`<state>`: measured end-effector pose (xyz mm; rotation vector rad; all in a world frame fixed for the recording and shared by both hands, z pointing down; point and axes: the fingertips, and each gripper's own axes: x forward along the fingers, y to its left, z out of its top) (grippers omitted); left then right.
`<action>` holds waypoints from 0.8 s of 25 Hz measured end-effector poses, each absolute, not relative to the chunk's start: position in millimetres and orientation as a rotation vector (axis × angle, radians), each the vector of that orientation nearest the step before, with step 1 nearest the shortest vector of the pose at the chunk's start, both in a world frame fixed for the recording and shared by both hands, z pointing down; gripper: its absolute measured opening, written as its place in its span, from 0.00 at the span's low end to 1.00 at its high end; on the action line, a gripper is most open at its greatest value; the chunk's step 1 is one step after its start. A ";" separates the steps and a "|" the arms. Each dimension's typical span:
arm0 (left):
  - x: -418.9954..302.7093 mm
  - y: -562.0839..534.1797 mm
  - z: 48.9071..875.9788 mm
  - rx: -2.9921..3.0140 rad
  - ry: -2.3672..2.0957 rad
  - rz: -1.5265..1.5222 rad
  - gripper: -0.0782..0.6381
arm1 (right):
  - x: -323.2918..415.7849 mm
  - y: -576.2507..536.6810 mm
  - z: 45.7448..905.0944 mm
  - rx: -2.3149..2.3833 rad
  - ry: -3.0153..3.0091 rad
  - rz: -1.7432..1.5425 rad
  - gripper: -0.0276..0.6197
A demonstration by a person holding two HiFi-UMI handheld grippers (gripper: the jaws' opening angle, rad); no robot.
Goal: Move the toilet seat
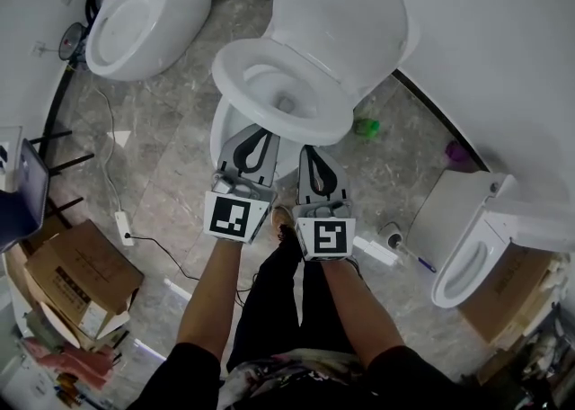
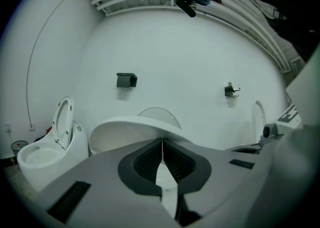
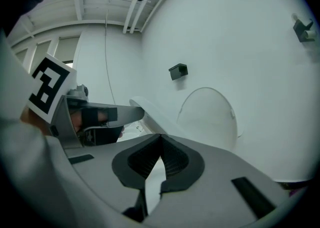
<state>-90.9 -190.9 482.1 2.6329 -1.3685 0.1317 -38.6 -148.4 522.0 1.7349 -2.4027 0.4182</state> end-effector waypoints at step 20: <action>-49.9 -238.6 464.7 2.653 -1.401 0.169 0.15 | -4.5 -194.9 483.7 1.747 -2.511 0.257 0.05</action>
